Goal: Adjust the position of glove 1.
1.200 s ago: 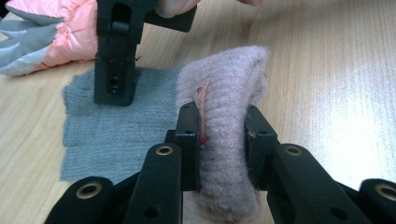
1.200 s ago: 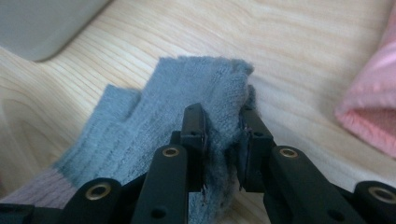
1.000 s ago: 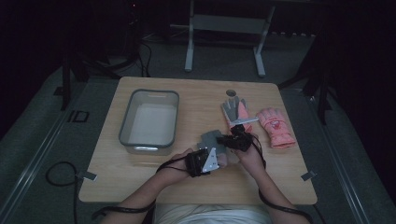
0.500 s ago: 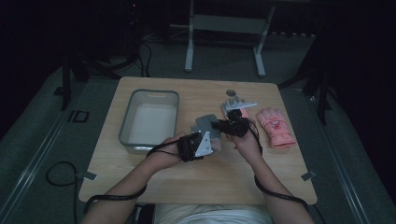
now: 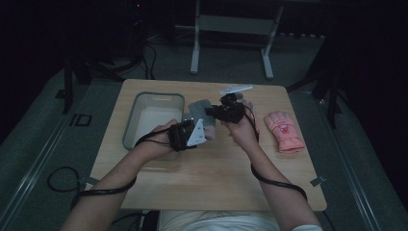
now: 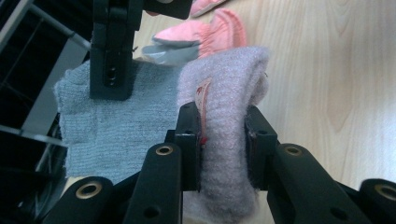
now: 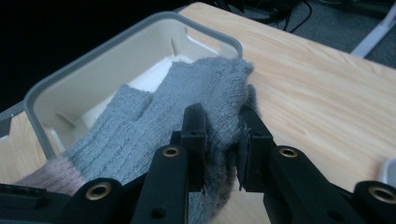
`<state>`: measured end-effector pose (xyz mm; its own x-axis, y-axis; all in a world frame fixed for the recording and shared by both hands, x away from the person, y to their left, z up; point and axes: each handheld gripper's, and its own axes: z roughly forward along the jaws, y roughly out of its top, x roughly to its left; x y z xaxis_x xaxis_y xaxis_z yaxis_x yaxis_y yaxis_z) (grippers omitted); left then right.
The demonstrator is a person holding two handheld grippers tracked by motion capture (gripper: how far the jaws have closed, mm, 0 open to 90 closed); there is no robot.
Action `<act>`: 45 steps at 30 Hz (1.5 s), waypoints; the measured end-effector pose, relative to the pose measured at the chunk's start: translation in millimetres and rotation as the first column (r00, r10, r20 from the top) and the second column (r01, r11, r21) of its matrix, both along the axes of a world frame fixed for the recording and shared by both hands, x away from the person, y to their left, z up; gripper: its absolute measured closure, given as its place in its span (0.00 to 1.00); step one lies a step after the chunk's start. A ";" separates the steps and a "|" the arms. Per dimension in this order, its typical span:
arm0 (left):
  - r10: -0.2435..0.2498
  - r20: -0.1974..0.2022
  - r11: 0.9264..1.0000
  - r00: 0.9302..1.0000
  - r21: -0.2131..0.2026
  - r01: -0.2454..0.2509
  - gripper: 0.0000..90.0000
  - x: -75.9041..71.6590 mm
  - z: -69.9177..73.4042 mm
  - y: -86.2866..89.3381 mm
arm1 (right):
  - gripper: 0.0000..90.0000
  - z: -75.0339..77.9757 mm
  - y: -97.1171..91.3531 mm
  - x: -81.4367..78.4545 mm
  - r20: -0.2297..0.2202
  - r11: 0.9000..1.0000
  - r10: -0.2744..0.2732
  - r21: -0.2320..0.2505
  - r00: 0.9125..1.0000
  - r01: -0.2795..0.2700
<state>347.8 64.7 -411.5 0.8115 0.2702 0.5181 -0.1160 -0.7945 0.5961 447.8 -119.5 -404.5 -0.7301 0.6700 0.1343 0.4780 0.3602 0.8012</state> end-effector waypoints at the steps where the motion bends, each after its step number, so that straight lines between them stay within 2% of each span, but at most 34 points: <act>1: 0.006 -0.004 1.000 1.000 -0.007 -0.006 0.80 0.9 1.4 4.4 | 0.84 1.9 4.0 1.3 -0.001 1.000 0.004 0.004 1.000 -0.004; 6: 0.027 0.001 1.000 1.000 -0.015 -0.027 0.80 2.2 2.2 29.0 | 0.84 7.7 27.0 4.9 0.008 1.000 0.025 0.013 1.000 -0.025; 11: 0.055 -0.009 0.998 0.998 -0.024 -0.055 0.80 4.5 -2.7 51.5 | 0.84 5.6 52.6 9.2 0.005 0.999 0.043 0.011 0.999 -0.043; 12: 0.055 -0.009 0.998 0.998 -0.024 -0.055 0.80 4.5 -2.7 51.5 | 0.84 5.6 52.6 9.2 0.005 0.999 0.043 0.011 0.999 -0.043; 13: 0.071 -0.019 0.997 0.997 -0.026 -0.071 0.80 5.9 -6.2 63.9 | 0.84 4.6 57.6 10.4 0.005 0.999 0.049 0.010 0.999 -0.049; 14: 0.077 -0.021 0.997 0.997 -0.025 -0.078 0.80 6.5 -7.6 67.9 | 0.84 1.8 71.4 14.0 -0.003 0.998 0.064 0.007 0.998 -0.064; 19: 0.100 -0.036 0.995 0.994 -0.012 -0.100 0.80 11.2 -14.2 87.3 | 0.84 -3.9 96.5 20.8 -0.013 0.997 0.082 0.007 0.997 -0.082; 22: 0.096 -0.031 0.995 0.995 -0.005 -0.096 0.80 14.0 -19.4 100.1 | 0.84 -7.3 110.0 24.0 -0.020 0.996 0.091 0.005 0.996 -0.091; 25: 0.090 -0.049 0.996 0.995 -0.008 -0.091 0.80 17.6 -25.9 112.2 | 0.84 -12.6 121.9 28.0 -0.032 0.995 0.099 -0.003 0.995 -0.099; 31: 0.103 -0.082 0.995 0.991 0.016 -0.102 0.80 27.7 -43.1 118.3 | 0.84 -33.0 136.5 37.1 -0.057 0.995 0.091 -0.025 0.994 -0.092; 35: 0.107 -0.124 0.994 0.986 0.045 -0.102 0.80 38.2 -56.3 117.7 | 0.84 -49.2 140.3 44.4 -0.081 0.995 0.082 -0.043 0.993 -0.085; 39: 0.093 -0.133 0.994 0.987 0.062 -0.086 0.80 49.0 -68.6 118.6 | 0.84 -62.2 143.6 52.6 -0.104 0.995 0.060 -0.070 0.993 -0.068; 45: 0.075 -0.183 0.994 0.980 0.096 -0.058 0.79 59.6 -75.1 118.3 | 0.83 -73.8 145.8 58.1 -0.124 0.993 0.048 -0.099 0.991 -0.061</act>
